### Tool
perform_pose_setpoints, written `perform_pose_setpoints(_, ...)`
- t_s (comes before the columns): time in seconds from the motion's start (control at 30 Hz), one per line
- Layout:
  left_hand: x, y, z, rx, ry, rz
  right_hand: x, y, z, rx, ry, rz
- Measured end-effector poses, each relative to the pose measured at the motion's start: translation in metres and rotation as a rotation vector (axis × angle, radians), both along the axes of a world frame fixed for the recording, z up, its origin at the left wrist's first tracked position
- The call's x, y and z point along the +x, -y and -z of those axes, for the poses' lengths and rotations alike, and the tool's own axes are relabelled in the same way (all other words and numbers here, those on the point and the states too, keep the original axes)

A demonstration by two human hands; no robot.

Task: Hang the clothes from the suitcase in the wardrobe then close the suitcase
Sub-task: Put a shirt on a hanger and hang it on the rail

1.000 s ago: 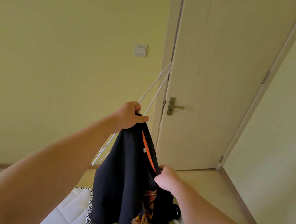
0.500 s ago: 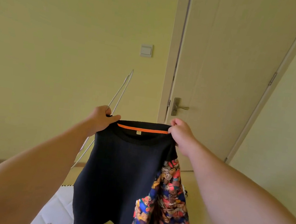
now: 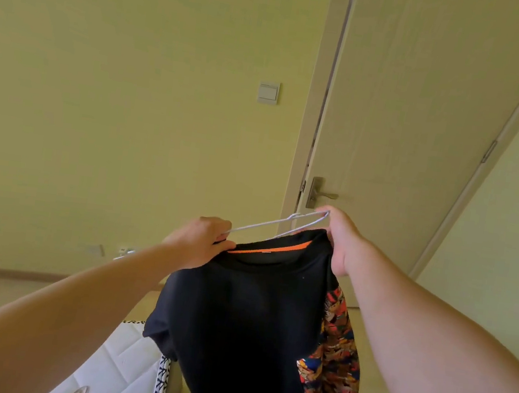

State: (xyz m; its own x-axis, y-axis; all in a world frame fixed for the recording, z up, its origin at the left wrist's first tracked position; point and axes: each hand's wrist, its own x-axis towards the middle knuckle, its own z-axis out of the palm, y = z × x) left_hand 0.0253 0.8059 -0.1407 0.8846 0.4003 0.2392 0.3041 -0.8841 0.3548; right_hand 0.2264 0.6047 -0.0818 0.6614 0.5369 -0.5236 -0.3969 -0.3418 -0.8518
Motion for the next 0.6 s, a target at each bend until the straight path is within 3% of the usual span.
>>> perform_pose_setpoints(0.17, 0.001, 0.009, -0.007, -0.001, 0.083, -0.068, 0.002, 0.011, 0.009, -0.181, 0.033, 0.012)
perform_pose_setpoints(0.3, 0.000, 0.017, -0.007, 0.225, 0.112, 0.107, 0.008, 0.015, 0.020, -0.185, -0.006, 0.066)
perform_pose_setpoints(0.5, 0.001, 0.040, -0.030, 0.661, -0.201, 0.350, 0.026, 0.022, 0.041, -0.253, -0.011, 0.112)
perform_pose_setpoints(0.6, 0.006, 0.045, -0.029, 0.651, -0.295, 0.433, 0.020, 0.027, 0.040, -0.274, 0.020, 0.060)
